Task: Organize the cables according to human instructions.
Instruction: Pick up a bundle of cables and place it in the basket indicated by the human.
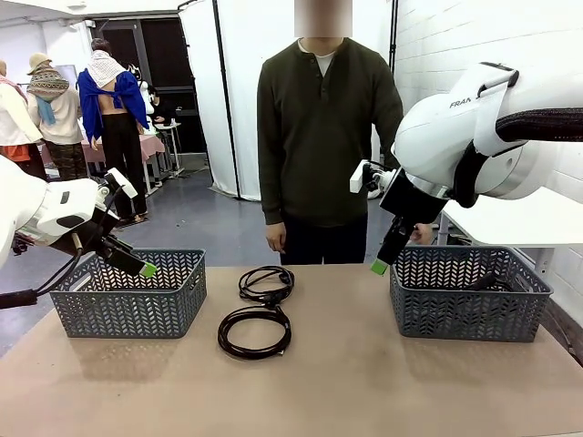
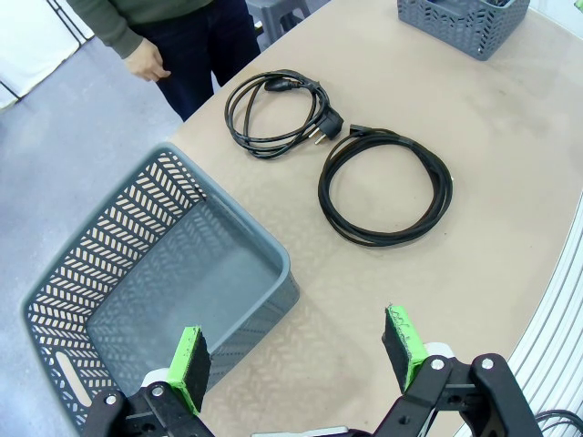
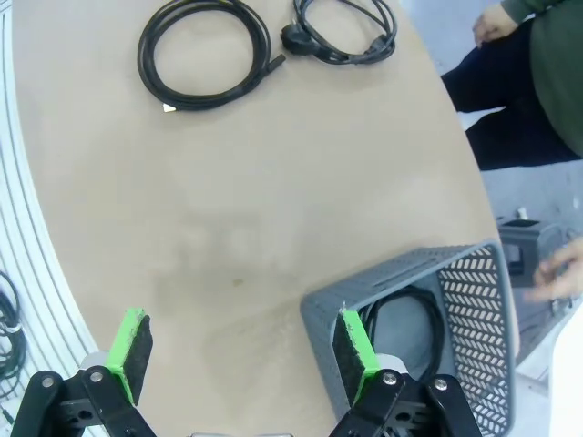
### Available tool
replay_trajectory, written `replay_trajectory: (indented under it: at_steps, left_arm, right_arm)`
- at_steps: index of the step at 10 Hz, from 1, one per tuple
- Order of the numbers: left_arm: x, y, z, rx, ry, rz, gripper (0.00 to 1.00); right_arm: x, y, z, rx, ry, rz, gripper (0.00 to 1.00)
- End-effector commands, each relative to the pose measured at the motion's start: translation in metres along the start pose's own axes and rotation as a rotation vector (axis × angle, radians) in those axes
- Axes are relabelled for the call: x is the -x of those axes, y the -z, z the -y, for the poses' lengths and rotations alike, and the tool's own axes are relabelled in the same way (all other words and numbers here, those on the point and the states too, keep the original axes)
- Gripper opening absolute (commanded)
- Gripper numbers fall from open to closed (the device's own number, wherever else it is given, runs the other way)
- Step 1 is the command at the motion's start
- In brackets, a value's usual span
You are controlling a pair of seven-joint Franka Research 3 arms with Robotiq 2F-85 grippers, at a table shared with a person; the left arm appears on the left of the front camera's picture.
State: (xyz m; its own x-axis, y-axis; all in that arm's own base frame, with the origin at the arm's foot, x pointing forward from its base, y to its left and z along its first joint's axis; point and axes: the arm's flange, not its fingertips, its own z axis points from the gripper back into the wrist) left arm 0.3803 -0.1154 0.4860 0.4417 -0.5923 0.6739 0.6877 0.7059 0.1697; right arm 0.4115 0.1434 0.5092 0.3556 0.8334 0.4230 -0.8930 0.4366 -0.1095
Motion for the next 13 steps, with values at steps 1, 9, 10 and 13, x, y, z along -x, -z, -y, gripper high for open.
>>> replay_trajectory:
  at_steps: [1, 9, 10, 13]
  left_arm:
    - [0.0003, 0.0007, -0.0009, -0.001, -0.017, 0.003, 1.0]
    - [0.0003, 0.0007, -0.0009, -0.001, -0.017, 0.003, 1.0]
    - [0.0003, 0.0007, -0.0009, -0.001, -0.017, 0.003, 1.0]
    - [0.0003, 0.0007, -0.0009, -0.001, -0.017, 0.003, 1.0]
  right_arm:
    - [-0.0002, 0.0009, 0.0021, 0.006, 0.003, -0.004, 1.0]
    - [-0.0002, 0.0009, 0.0021, 0.006, 0.003, -0.004, 1.0]
    - [-0.0002, 0.0009, 0.0021, 0.006, 0.003, -0.004, 1.0]
    - [-0.0002, 0.0009, 0.0021, 0.006, 0.003, -0.004, 1.0]
